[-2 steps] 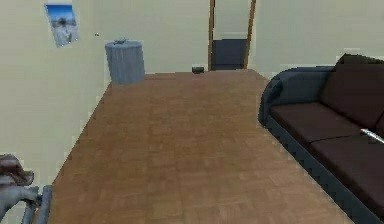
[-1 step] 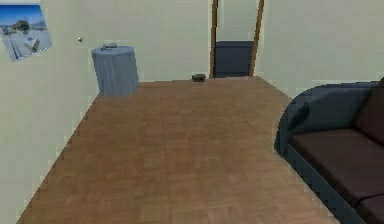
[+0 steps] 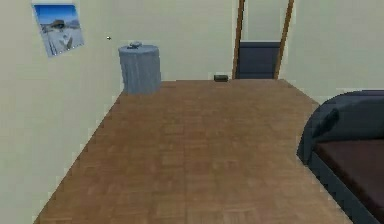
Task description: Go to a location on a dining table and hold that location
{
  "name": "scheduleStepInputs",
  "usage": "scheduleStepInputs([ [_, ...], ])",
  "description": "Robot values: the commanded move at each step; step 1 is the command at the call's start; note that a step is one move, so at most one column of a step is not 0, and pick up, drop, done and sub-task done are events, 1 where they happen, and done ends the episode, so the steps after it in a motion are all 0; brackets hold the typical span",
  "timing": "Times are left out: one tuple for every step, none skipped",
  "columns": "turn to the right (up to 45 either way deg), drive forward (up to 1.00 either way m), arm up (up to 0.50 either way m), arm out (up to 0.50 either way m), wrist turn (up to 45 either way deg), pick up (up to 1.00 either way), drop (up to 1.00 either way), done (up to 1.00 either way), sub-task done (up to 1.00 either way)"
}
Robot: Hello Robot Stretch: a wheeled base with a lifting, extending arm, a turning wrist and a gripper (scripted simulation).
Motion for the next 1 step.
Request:
scheduleStepInputs([
  [0.0, 1.00, 0.00, 0.00, 0.0, 0.00, 0.00, 0.00, 0.00],
])
